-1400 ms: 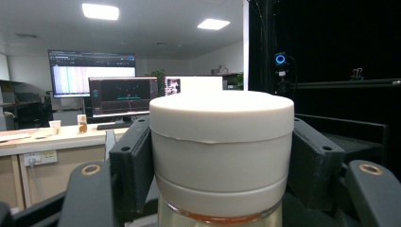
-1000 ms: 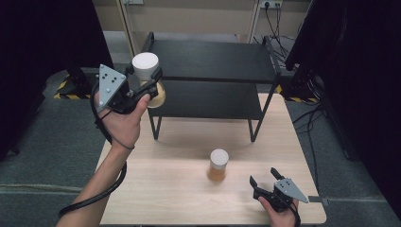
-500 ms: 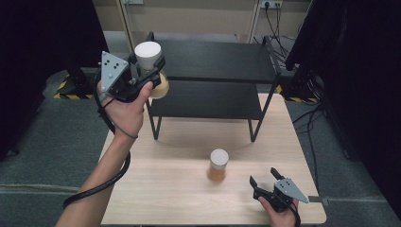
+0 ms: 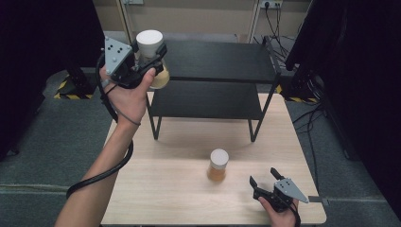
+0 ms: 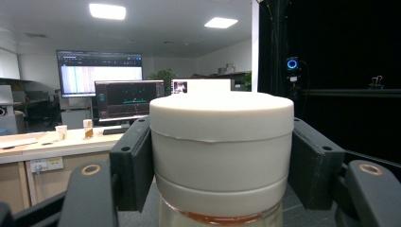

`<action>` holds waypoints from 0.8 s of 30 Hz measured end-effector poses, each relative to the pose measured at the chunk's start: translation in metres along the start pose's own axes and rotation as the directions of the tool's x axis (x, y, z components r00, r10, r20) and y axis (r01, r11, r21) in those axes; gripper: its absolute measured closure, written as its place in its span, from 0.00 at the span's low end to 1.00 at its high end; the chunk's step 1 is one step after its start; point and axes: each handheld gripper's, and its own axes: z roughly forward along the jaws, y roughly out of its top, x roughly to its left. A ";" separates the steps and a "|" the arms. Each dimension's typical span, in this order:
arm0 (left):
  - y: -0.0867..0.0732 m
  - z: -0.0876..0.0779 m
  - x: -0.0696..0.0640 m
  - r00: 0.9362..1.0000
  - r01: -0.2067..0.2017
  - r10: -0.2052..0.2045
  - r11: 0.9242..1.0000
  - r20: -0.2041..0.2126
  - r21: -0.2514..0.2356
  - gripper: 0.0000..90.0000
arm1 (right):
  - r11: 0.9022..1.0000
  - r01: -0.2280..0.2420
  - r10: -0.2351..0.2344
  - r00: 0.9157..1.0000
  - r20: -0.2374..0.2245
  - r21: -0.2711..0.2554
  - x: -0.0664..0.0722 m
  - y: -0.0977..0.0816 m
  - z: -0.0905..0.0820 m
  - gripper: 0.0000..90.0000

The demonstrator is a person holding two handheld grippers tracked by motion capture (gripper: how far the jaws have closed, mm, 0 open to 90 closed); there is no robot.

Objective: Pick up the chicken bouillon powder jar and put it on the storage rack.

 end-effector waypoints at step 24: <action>0.012 0.042 0.001 0.998 -0.012 0.014 1.000 -0.062 0.027 0.38 | 1.000 0.003 -0.003 1.000 -0.003 -0.005 0.000 -0.001 -0.001 0.12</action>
